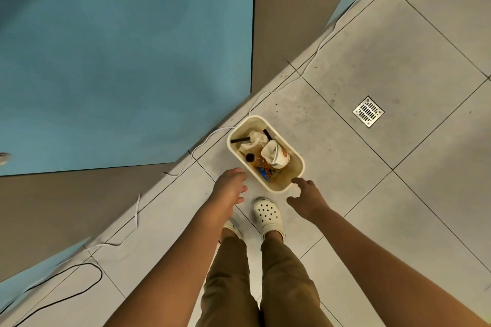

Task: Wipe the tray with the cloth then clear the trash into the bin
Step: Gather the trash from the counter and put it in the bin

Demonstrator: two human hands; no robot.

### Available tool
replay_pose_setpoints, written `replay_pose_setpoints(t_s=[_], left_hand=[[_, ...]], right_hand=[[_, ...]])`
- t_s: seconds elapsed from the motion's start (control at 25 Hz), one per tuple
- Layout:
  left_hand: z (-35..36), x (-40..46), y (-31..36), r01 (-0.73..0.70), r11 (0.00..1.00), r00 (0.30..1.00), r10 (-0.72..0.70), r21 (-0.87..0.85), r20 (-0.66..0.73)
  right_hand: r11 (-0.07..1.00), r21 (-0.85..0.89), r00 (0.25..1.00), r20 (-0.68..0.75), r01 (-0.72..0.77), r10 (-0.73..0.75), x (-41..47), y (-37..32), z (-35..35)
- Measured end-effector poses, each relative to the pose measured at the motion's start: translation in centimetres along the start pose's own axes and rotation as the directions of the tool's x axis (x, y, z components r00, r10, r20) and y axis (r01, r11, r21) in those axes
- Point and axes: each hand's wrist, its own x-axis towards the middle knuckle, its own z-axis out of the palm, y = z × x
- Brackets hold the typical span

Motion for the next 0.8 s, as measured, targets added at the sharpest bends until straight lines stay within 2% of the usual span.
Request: replay_pose_setpoints(t_s=[0.2,0.36,0.56,0.8], left_hand=[[-2.1,-9.1,1.9,-0.172,0.983,0.985,0.171,-0.058,-0.02],[-3.8,-19.2,4.0,-0.338,0.929,0.941,0.334,-0.152,-0.053],[-7.2,-31.0,5.3,-0.576,0.782,0.817,0.548,-0.236,-0.179],[-14.6,-41.2,7.6,-0.781,0.567,0.624,0.685,-0.262,-0.376]], right_hand=[[0.971,0.101,0.975,-0.062,0.219,-0.214,-7.7,-4.9,-3.0],[0.897,0.159,0.908,-0.151,0.412,-0.39,-16.4,-10.8,-7.4],[0.729,0.169,0.745,-0.239,0.664,-0.623,-26.1,-17.2,-12.3],[0.487,0.065,0.49,-0.2,0.871,-0.849,-34.7,-27.5,-14.2]])
